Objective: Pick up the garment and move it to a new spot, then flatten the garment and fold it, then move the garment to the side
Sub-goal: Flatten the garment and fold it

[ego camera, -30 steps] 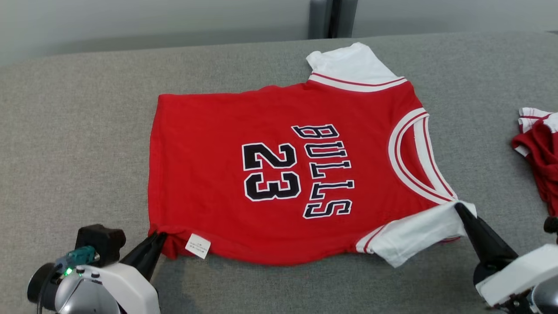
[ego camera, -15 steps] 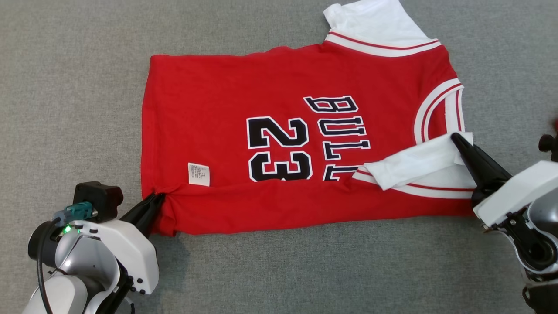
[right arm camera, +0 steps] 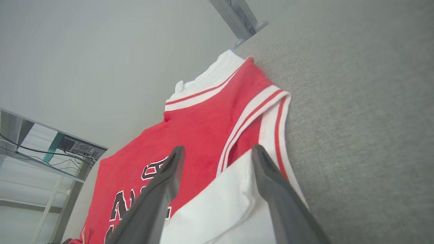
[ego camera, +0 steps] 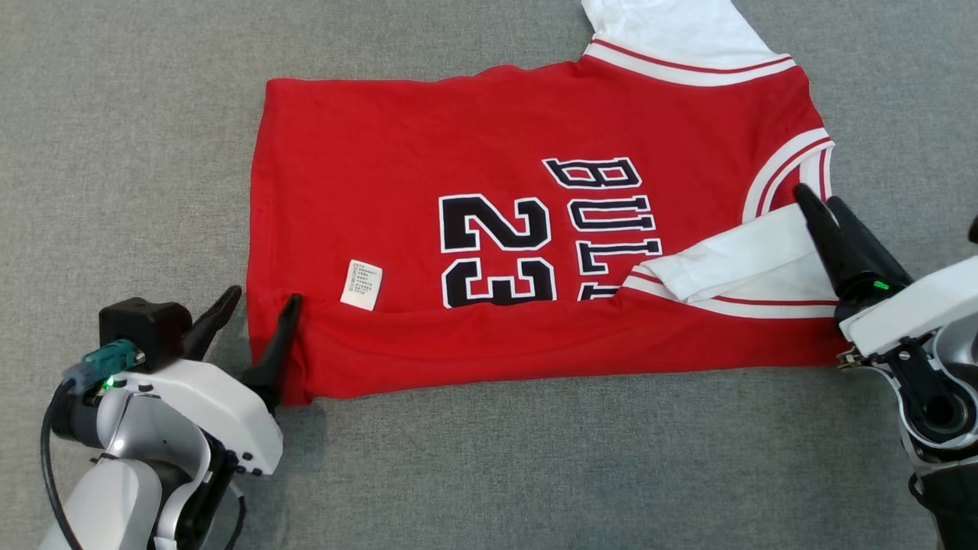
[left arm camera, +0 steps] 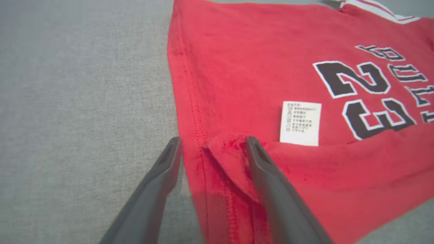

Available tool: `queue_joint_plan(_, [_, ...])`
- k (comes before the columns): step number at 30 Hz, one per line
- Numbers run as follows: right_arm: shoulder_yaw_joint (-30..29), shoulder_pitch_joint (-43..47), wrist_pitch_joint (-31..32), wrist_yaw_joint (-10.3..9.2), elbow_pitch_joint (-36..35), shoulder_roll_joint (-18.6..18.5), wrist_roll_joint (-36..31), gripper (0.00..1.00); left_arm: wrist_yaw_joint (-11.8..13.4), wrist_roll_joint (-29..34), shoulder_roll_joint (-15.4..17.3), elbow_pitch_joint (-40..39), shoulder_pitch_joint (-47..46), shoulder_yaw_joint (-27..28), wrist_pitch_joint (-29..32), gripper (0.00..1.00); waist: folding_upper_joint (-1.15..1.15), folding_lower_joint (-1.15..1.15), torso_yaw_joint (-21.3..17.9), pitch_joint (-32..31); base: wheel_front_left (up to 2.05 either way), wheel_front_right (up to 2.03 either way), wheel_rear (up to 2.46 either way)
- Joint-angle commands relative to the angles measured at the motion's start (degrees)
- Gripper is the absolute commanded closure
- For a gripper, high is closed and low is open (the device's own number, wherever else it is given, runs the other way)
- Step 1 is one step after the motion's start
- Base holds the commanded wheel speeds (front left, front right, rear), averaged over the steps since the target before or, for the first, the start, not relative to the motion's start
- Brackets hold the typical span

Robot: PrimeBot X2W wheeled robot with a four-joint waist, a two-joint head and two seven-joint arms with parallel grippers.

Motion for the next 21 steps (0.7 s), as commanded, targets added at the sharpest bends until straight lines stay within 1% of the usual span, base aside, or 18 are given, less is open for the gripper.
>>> queue_joint_plan(1, [-0.4, 0.6, -1.2, 0.03, 0.0, -0.2, 0.7, 0.00, 0.3, -0.5, -0.5, 0.0, -0.7, 0.5, -1.1, 0.00, 0.00, 0.00, -0.1, -0.1, 0.00, 0.00, 0.00])
queue_joint_plan(4, [-2.2, 2.6, -6.3, 0.03, -1.4, -0.3, 0.4, 0.00, 1.7, -1.1, -2.6, -0.2, -0.2, 2.4, -5.8, 0.00, 0.00, 0.00, 0.0, -0.8, 0.00, 0.00, 0.00])
queue_joint_plan(6, [-3.6, 4.5, -10.7, 0.03, -2.7, -0.1, -1.5, 0.00, 3.1, -1.4, -4.6, -0.8, 0.3, 4.2, -9.9, 0.00, 0.00, 0.00, 0.0, -1.3, 0.00, 0.00, 0.00])
queue_joint_plan(7, [-4.1, 5.6, -12.7, 0.03, -3.5, 0.1, -2.8, 0.00, 3.3, -1.9, -5.3, -0.9, 0.8, 4.7, -11.4, 0.00, 0.00, 0.00, -0.1, -1.7, 0.00, 0.00, 0.00])
queue_joint_plan(10, [-5.4, 8.8, -18.6, 0.03, -6.1, 0.6, -8.3, 0.00, 4.9, -2.1, -7.5, -1.5, 1.7, 6.9, -16.7, 0.00, 0.00, 0.00, -0.5, -3.0, 0.00, 0.00, 0.00])
queue_joint_plan(13, [-6.0, 11.7, -22.6, 0.03, -9.0, 1.0, -15.2, 0.00, 6.7, -1.0, -8.9, -2.1, 2.9, 8.1, -21.0, 0.00, 0.00, 0.00, -1.1, -4.6, 0.00, 0.00, 0.00])
queue_joint_plan(15, [-6.4, 13.5, -24.1, 0.03, -11.0, 1.5, -20.4, 0.00, 7.7, 0.8, -8.9, -2.4, 3.7, 8.6, -23.7, 0.00, 0.00, 0.00, -1.5, -5.7, 0.00, 0.00, 0.00])
queue_joint_plan(17, [-6.5, 15.0, -25.1, 0.03, -12.9, 1.8, -25.4, 0.00, 8.1, 2.3, -8.8, -2.7, 4.5, 8.3, -25.7, 0.00, 0.00, 0.00, -1.8, -6.7, 0.00, 0.00, 0.00])
queue_joint_plan(19, [-6.1, 16.7, -25.5, 0.03, -14.1, 2.8, -29.3, 0.00, 8.7, 4.2, -8.2, -2.2, 5.3, 7.7, -26.9, 0.00, 0.00, 0.00, -2.1, -7.7, 0.00, 0.00, 0.00])
queue_joint_plan(20, [-5.9, 17.4, -25.8, 0.03, -14.7, 2.6, -32.2, 0.00, 8.8, 5.4, -7.8, -1.8, 5.8, 7.2, -27.3, 0.00, 0.00, 0.00, -2.2, -8.2, 0.00, 0.00, 0.00])
queue_joint_plan(21, [-5.7, 18.2, -25.7, 0.03, -14.8, 3.0, -33.5, 0.00, 9.0, 6.2, -7.6, -1.4, 6.1, 6.9, -27.7, 0.00, 0.00, 0.00, -2.2, -8.6, 0.00, 0.00, 0.00])
